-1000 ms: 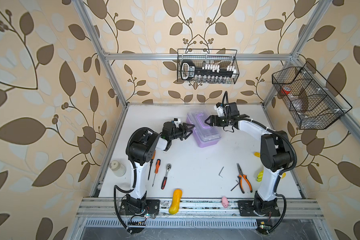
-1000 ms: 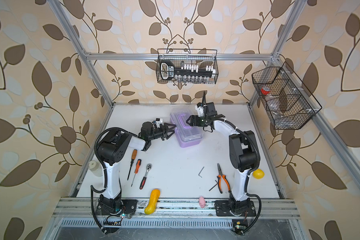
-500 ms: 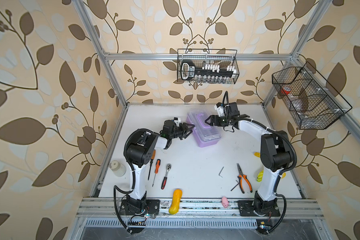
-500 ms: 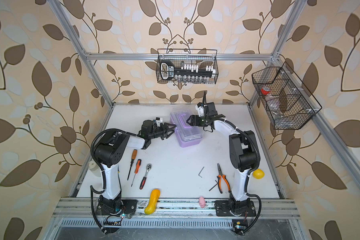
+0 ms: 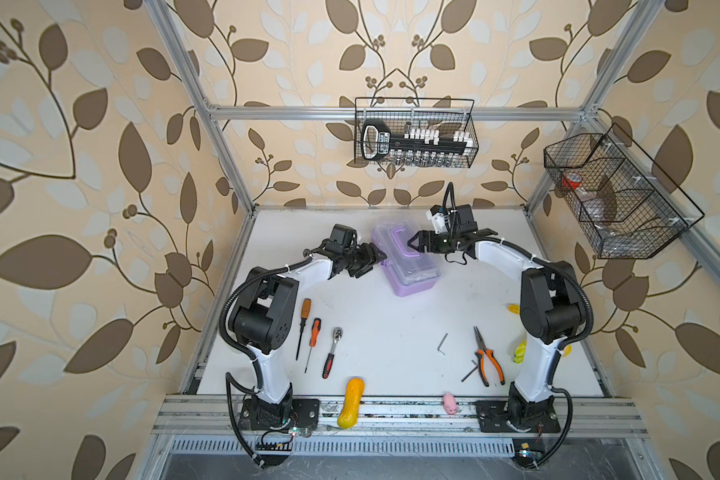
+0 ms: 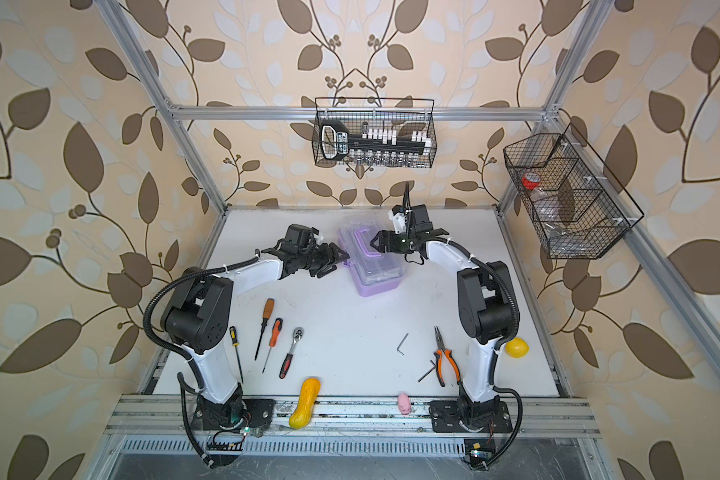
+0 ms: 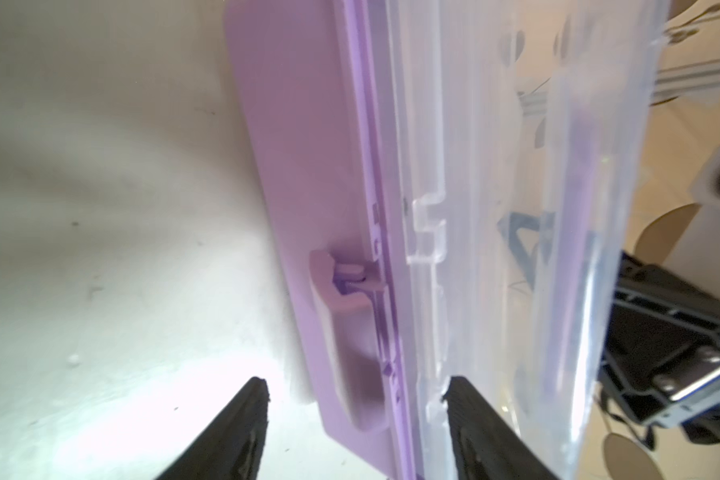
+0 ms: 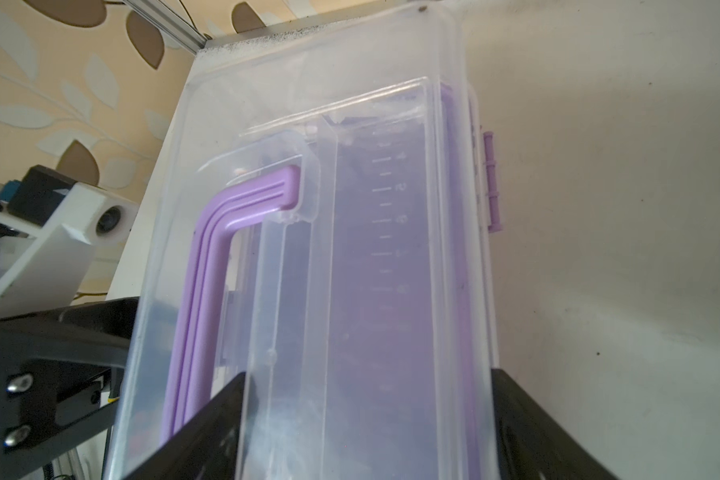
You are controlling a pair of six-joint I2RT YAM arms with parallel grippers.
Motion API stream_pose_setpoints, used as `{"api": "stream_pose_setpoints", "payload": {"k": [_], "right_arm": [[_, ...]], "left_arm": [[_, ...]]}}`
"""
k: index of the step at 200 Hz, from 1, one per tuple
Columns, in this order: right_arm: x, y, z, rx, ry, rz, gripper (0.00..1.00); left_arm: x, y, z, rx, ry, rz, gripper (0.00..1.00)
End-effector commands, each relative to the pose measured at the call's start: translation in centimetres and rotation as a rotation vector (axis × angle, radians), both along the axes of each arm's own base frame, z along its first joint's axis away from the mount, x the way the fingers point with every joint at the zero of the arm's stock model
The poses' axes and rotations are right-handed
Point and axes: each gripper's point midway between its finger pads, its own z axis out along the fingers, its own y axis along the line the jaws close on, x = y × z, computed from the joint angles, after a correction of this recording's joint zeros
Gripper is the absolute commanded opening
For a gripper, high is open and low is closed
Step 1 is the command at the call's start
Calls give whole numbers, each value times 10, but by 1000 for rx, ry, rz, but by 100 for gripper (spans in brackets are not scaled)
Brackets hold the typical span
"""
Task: Pack the tool kit
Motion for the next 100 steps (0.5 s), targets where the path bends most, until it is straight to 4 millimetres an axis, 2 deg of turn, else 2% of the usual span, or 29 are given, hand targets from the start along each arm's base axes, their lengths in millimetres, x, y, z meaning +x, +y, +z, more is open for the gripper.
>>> {"api": "stream_pose_setpoints", "payload": {"k": [1,61,100], "right_arm": [[-16,1,-21,-34,80,4,86],[-22,12,-1,-47,42,24,90],[-30,19,18,-67,8,21,98]], "left_arm": [[-10,11,22,104,-49,-23,77],[-22,43,57,225,-140,58,78],[-26,59,63,273,-161,104,77]]}}
